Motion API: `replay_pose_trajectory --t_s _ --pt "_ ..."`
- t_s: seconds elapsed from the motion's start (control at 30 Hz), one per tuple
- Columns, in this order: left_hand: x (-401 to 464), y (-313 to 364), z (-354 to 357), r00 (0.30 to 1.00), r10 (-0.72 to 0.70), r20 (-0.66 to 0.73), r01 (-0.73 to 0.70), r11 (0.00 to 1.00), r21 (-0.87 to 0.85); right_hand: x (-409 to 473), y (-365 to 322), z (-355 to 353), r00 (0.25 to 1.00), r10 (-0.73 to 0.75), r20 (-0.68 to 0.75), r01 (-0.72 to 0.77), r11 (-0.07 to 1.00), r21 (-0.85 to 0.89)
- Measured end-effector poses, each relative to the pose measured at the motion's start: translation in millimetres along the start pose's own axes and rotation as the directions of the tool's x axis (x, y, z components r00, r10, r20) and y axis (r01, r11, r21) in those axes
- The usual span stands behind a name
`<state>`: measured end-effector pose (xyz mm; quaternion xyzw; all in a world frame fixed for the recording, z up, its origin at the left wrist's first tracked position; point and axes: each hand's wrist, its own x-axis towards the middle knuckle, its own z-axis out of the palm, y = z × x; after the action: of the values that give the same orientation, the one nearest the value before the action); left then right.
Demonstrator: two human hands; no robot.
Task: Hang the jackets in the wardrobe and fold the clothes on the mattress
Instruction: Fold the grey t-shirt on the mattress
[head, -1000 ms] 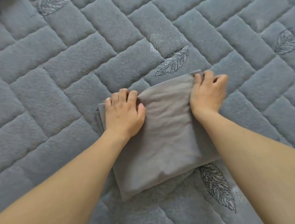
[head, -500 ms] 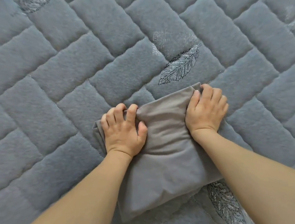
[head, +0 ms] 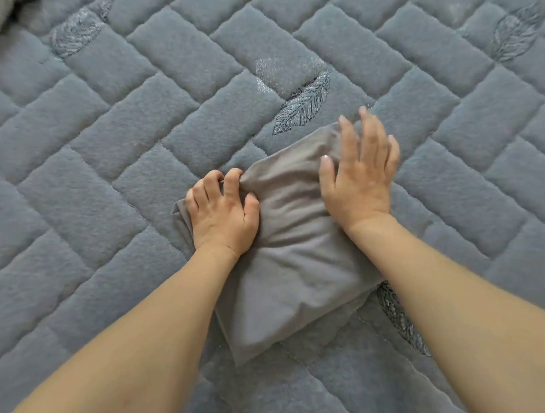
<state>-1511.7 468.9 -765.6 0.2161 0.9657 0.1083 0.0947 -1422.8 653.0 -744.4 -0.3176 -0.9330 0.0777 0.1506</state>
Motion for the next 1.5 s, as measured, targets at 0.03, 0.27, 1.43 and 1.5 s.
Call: replay_pose_trajectory --t_s 0.03,0.27,1.43,1.5 --pt "-5 2 -4 1.000 0.009 -0.003 -0.009 1.000 -0.029 -16 0 -7 0.997 -0.075 0.007 0.075 0.997 -0.007" --pt "-146 -1 22 0.882 0.387 0.269 -0.426 0.899 0.103 -74 33 10 0.921 -0.044 0.387 0.122 0.976 -0.178" --pt "16 -91 -59 0.890 0.020 0.455 0.097 0.968 -0.232 -146 -28 24 0.977 0.080 0.198 -0.042 0.981 -0.189" --pt "16 -88 -55 0.878 0.008 0.479 0.090 0.979 -0.181 -147 -29 25 0.979 0.079 0.188 -0.042 0.981 -0.190"
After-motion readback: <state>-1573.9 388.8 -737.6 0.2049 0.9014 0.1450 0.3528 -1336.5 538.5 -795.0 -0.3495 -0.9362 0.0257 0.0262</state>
